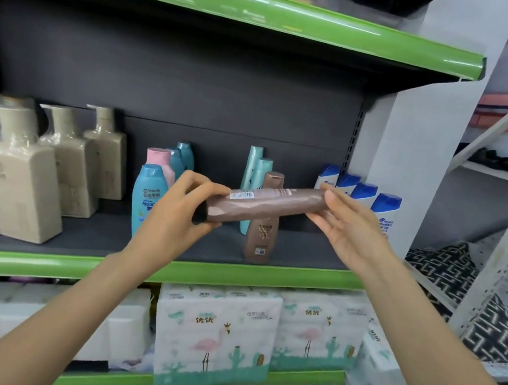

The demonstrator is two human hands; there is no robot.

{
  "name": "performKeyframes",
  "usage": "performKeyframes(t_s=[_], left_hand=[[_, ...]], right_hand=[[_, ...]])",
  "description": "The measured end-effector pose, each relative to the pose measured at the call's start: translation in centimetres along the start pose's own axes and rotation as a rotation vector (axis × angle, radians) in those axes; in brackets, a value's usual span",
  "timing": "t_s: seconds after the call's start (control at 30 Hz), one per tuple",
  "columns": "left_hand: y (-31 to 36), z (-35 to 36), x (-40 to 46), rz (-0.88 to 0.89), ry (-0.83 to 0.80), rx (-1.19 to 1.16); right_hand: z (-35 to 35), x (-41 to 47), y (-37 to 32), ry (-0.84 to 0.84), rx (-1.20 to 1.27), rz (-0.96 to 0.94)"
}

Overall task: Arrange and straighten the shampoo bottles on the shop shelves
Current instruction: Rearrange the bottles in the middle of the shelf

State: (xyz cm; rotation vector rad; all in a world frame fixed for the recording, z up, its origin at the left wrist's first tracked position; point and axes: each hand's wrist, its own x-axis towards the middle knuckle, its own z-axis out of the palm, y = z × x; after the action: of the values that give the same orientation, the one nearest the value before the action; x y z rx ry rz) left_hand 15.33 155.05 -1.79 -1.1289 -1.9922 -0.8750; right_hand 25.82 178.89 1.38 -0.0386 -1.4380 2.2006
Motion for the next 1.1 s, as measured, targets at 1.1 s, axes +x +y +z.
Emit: performKeyframes(t_s=[1.1], left_hand=[[0.6, -0.3, 2.1, -0.531, -0.308, -0.782]], right_hand=[[0.9, 2.9, 1.1, -0.096, 0.131, -0.108]])
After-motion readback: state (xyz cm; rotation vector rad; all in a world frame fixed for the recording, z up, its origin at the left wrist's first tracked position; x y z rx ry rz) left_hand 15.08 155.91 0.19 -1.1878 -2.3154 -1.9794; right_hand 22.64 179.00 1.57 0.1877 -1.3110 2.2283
